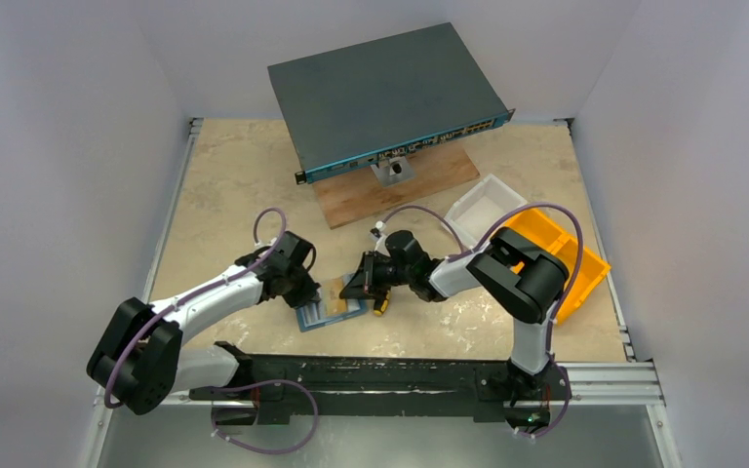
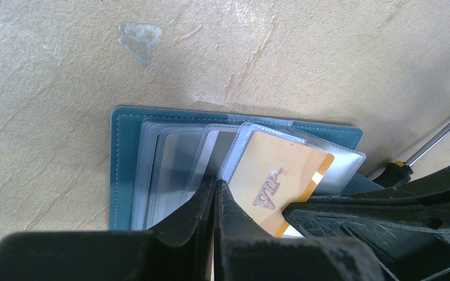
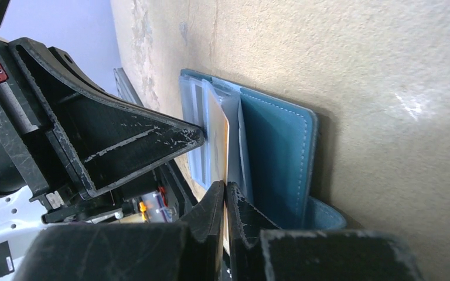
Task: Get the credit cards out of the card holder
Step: Remove the credit card from the card holder.
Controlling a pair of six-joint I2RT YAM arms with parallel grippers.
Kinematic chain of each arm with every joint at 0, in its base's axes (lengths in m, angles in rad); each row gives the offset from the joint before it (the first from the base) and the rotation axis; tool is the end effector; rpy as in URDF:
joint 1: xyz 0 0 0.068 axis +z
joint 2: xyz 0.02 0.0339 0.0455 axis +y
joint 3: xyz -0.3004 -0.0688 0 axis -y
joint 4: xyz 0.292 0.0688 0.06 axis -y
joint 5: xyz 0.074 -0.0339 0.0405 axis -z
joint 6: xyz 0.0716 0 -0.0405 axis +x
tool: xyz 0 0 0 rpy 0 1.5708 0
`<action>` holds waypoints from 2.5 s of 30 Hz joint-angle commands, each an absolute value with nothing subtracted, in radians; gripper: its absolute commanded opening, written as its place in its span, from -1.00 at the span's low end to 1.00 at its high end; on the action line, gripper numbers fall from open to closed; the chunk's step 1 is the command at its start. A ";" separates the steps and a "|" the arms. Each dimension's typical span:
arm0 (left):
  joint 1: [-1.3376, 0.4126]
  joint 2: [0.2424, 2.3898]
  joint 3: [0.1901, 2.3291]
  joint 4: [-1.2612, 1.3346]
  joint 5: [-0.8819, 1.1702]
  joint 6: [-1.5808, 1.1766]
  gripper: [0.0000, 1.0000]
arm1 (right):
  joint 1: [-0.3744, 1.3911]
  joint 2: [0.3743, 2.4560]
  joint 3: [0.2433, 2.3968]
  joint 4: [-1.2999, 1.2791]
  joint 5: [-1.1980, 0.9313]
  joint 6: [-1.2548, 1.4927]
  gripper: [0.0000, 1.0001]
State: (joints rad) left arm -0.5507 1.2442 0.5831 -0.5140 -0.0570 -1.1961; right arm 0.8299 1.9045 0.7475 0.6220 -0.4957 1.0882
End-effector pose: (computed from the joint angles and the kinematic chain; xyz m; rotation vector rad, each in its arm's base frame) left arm 0.2126 -0.1258 0.1319 -0.9094 2.6689 -0.3816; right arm 0.2506 0.3245 0.0843 -0.0353 2.5138 1.5223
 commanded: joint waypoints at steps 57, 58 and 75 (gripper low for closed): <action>-0.546 1.302 0.542 -0.657 -0.129 -1.198 -1.00 | 0.813 1.899 0.778 0.526 -0.492 0.968 -0.51; -0.547 1.304 0.544 -0.656 -0.130 -1.198 -1.00 | 0.813 1.904 0.782 0.521 -0.492 0.968 -0.52; -0.549 1.052 0.680 -0.685 -0.010 -0.998 -0.76 | 0.813 1.910 0.805 0.430 -0.437 0.937 -0.54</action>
